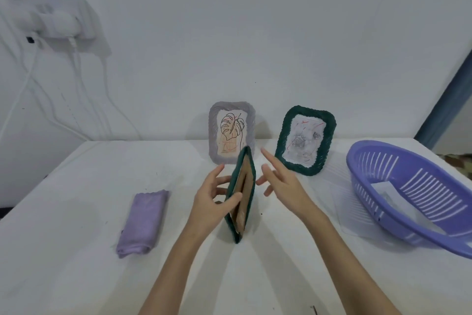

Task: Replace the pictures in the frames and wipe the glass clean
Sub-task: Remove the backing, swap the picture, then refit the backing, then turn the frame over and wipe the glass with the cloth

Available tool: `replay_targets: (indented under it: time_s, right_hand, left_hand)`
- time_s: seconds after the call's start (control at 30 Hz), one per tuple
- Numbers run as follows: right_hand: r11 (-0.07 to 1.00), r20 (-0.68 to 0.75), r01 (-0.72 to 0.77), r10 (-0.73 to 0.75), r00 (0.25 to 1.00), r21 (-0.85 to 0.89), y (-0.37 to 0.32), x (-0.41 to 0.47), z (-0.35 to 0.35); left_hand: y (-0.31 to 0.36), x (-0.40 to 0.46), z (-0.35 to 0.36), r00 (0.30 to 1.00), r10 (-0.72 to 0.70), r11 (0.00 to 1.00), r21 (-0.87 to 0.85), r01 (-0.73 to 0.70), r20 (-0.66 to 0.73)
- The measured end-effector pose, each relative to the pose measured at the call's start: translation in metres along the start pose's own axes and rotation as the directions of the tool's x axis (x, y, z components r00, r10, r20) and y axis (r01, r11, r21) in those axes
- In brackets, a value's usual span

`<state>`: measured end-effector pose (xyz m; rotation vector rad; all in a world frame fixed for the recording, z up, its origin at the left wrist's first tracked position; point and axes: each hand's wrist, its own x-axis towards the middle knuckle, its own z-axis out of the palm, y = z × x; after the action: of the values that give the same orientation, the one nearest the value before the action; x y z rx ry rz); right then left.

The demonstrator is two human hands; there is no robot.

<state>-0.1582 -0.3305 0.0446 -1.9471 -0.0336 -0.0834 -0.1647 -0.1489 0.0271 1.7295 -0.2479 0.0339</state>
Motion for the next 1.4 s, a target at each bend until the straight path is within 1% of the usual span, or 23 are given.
replay_targets:
  time_s: [0.1, 0.13, 0.2, 0.23, 0.3, 0.33, 0.37, 0.4, 0.47, 0.5, 0.53, 0.67, 0.8, 0.9, 1.07, 1.2, 1.27, 1.37, 1.4]
  right_hand:
    - [0.996, 0.025, 0.042, -0.040, 0.999, -0.084, -0.014, 0.011, -0.009]
    - [0.991, 0.026, 0.039, -0.036, 0.999, -0.126, -0.013, 0.012, -0.012]
    - [0.989, -0.017, 0.001, -0.004, 1.000, -0.150, -0.008, 0.008, -0.019]
    - [0.991, -0.044, -0.019, 0.013, 0.999, -0.133, -0.005, 0.006, -0.023]
    - [0.994, -0.068, -0.062, 0.056, 0.996, -0.086, -0.001, 0.002, -0.031]
    - [0.995, -0.059, -0.081, 0.077, 0.995, -0.057, 0.001, 0.000, -0.033]
    - [0.995, -0.050, -0.099, 0.098, 0.994, -0.010, 0.003, -0.003, -0.034]
    - [0.992, -0.036, -0.115, 0.117, 0.992, 0.049, 0.005, -0.005, -0.034]
    - [0.982, -0.014, -0.131, 0.134, 0.991, 0.133, 0.008, -0.011, -0.031]
    - [0.979, -0.010, -0.125, 0.129, 0.992, 0.158, 0.010, -0.013, -0.028]
    - [0.977, -0.010, -0.117, 0.121, 0.993, 0.181, 0.013, -0.014, -0.025]
    - [0.968, -0.024, -0.073, 0.081, 0.996, 0.242, 0.025, -0.014, -0.013]
    - [0.950, -0.019, -0.031, 0.039, 0.999, 0.309, 0.020, -0.012, -0.007]
    - [0.932, 0.035, -0.028, 0.016, 0.999, 0.362, 0.016, -0.009, -0.001]
    - [0.913, 0.066, -0.020, -0.008, 0.998, 0.407, 0.011, -0.006, 0.014]
    - [0.890, 0.079, -0.038, 0.002, 0.997, 0.454, 0.012, -0.007, 0.019]
    - [0.881, 0.077, -0.052, 0.018, 0.997, 0.470, 0.012, -0.007, 0.020]
    - [0.864, 0.078, -0.074, 0.040, 0.996, 0.498, 0.011, -0.008, 0.020]
    - [0.854, 0.087, -0.087, 0.049, 0.995, 0.513, 0.012, -0.008, 0.019]
  left_hand:
    - [0.008, -0.001, 0.019, 0.996, -0.026, 1.000, -0.007, 0.027, 0.083]
    - [0.009, -0.001, 0.024, 0.994, -0.041, 0.999, -0.026, 0.044, 0.099]
    - [0.006, -0.002, 0.028, 0.992, -0.081, 0.995, -0.052, 0.086, 0.098]
    - [0.002, -0.001, 0.027, 0.991, -0.108, 0.992, -0.051, 0.113, 0.083]
    - [-0.010, 0.001, 0.023, 0.978, -0.201, 0.980, 0.016, 0.200, 0.062]
    - [-0.016, 0.001, 0.021, 0.965, -0.250, 0.968, 0.059, 0.245, 0.078]
    - [-0.021, 0.001, 0.019, 0.950, -0.293, 0.956, 0.064, 0.288, 0.109]
    - [-0.025, 0.000, 0.017, 0.934, -0.323, 0.946, 0.008, 0.325, 0.152]
    - [-0.031, -0.001, 0.014, 0.922, -0.318, 0.908, -0.209, 0.363, 0.222]
    - [-0.032, -0.001, 0.013, 0.927, -0.295, 0.881, -0.310, 0.357, 0.231]
    - [-0.034, -0.001, 0.011, 0.938, -0.269, 0.865, -0.374, 0.334, 0.217]
    - [-0.035, 0.001, 0.001, 0.978, -0.170, 0.874, -0.439, 0.207, 0.122]
    - [-0.033, 0.002, -0.011, 0.993, -0.087, 0.898, -0.424, 0.113, 0.082]
    - [-0.032, 0.000, -0.017, 0.997, -0.048, 0.911, -0.406, 0.070, 0.063]
    - [-0.032, -0.007, -0.020, 0.997, -0.027, 0.924, -0.378, 0.051, 0.067]
    - [-0.032, -0.008, -0.021, 0.999, -0.041, 0.931, -0.361, 0.050, 0.034]
    - [-0.031, -0.006, -0.021, 0.999, -0.043, 0.946, -0.319, 0.050, 0.029]
    - [-0.024, -0.008, -0.024, 0.996, -0.066, 0.976, -0.202, 0.076, 0.055]
    - [-0.022, -0.008, -0.028, 0.996, -0.078, 0.984, -0.157, 0.083, 0.041]
